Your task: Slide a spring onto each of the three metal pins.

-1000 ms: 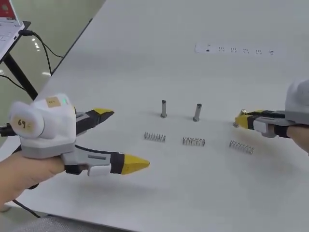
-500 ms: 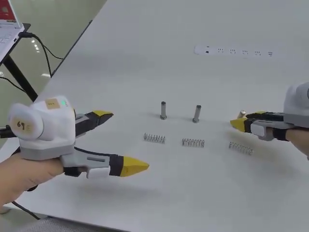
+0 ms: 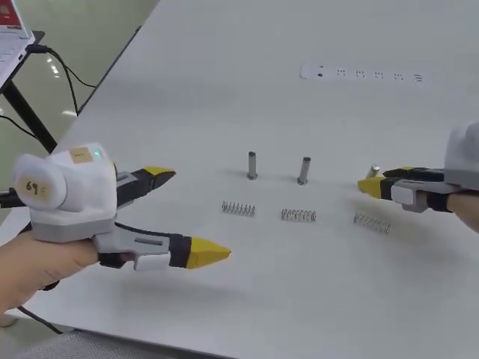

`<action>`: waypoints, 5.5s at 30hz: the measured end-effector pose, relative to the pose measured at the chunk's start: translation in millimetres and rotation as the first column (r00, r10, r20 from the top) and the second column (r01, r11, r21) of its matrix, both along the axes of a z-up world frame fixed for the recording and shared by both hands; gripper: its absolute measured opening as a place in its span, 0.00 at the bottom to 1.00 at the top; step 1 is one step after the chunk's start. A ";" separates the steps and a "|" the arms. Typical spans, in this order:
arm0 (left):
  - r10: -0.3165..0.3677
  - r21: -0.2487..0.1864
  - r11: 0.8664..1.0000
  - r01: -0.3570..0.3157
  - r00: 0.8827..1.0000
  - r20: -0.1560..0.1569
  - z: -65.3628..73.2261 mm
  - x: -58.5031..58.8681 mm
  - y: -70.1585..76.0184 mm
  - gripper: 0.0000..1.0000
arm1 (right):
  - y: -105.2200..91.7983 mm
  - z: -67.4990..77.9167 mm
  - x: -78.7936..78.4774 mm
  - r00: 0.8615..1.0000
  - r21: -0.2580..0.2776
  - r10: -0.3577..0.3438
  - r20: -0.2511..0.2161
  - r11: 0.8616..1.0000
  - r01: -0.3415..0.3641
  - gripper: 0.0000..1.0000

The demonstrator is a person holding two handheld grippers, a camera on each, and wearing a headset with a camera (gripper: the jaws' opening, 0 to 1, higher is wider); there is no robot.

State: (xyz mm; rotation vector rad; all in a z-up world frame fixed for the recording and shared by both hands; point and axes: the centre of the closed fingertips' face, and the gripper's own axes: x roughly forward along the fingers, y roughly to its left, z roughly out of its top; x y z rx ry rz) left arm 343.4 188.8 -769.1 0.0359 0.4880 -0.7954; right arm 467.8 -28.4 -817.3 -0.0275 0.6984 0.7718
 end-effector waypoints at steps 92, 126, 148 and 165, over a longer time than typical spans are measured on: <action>-0.021 0.018 1.000 0.021 1.000 -0.003 -2.0 -3.1 -4.0 0.95 | -11.1 -39.9 -73.1 0.770 -0.503 0.590 -0.244 0.602 -0.620 0.07; -0.271 0.037 0.962 0.271 0.963 0.004 -3.5 -2.5 -75.6 0.85 | 36.2 18.5 -108.9 0.633 -0.518 0.760 -0.143 0.488 -0.703 0.08; -0.375 -0.025 0.926 0.378 0.924 0.069 3.8 7.4 -135.1 0.53 | 48.0 22.7 -121.8 0.603 -0.500 0.786 -0.136 0.471 -0.727 0.08; -0.382 -0.085 0.918 0.387 0.921 0.070 1.4 10.4 -145.8 0.28 | 54.5 30.3 -121.8 0.595 -0.494 0.795 -0.120 0.472 -0.730 0.08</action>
